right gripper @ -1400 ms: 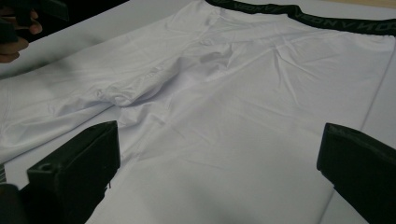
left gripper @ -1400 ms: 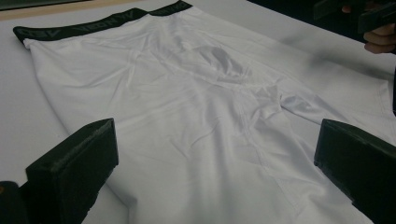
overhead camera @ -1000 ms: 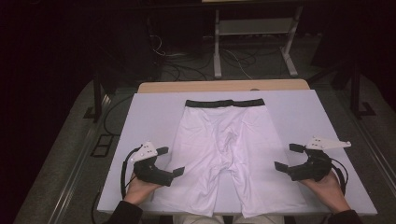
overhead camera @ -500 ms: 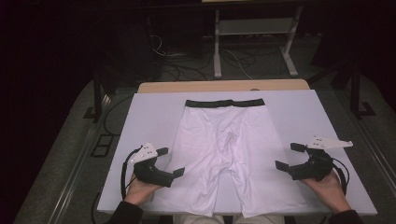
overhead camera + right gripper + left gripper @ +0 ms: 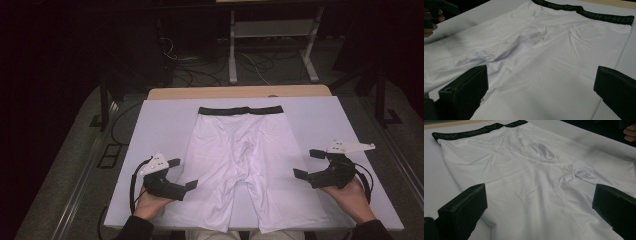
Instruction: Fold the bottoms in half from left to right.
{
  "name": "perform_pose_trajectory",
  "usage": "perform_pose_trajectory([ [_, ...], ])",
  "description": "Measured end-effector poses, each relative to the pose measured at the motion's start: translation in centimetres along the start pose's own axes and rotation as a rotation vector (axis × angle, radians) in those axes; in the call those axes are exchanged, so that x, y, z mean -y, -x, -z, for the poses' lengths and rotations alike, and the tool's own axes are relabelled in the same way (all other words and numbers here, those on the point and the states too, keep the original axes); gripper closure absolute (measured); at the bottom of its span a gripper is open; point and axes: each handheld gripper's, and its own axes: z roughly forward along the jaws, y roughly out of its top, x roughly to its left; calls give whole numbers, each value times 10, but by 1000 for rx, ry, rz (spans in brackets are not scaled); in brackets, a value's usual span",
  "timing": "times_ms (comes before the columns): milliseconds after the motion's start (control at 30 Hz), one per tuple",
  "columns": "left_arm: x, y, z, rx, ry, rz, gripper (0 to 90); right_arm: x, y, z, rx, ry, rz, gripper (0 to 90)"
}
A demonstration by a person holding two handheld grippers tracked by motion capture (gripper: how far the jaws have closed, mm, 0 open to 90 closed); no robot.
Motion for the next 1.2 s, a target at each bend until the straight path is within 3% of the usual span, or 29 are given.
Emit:
perform_pose_trajectory([
  [1200, 0, 0, 0, 5, 1, -2, 0, -54, -10, -26, -59, -28, 78, 0],
])
